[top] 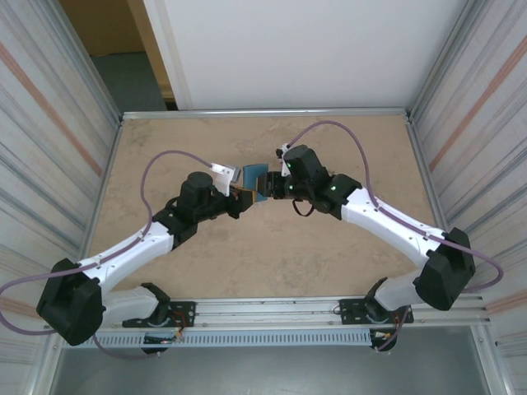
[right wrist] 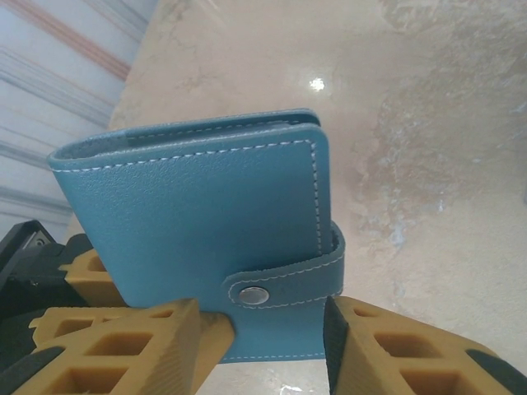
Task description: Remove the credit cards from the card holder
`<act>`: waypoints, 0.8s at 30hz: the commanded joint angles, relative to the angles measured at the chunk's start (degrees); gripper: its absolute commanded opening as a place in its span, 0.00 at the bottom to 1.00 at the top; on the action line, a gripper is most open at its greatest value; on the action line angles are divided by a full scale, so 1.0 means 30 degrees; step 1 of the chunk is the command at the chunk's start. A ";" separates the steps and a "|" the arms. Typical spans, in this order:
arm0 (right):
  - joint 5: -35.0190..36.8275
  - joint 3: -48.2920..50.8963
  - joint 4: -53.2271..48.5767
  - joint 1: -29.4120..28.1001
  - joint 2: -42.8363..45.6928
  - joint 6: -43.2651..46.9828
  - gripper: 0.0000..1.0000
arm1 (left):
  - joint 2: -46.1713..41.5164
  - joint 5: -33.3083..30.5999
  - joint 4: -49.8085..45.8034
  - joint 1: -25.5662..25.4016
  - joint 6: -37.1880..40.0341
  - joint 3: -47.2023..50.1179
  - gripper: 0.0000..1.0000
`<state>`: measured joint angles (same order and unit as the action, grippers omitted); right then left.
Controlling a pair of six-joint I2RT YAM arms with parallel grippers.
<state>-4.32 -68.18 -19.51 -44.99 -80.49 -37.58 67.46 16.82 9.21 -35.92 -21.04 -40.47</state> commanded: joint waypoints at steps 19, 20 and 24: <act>-0.0258 -0.0975 0.0264 -0.0236 -0.1442 -0.0423 0.42 | -0.0338 0.1013 0.1507 0.0215 -0.0186 0.0185 0.00; -0.0099 -0.0974 0.0189 -0.0209 -0.1445 -0.0422 0.41 | -0.0339 0.1032 0.1554 0.0226 -0.0183 0.0194 0.00; 0.0642 -0.1029 -0.0203 -0.0211 -0.1446 -0.0392 0.39 | -0.0368 0.1161 0.1617 0.0200 -0.0195 0.0234 0.00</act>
<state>-5.30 -69.54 -18.68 -45.15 -84.05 -38.35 67.48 17.98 10.04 -35.29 -21.28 -39.90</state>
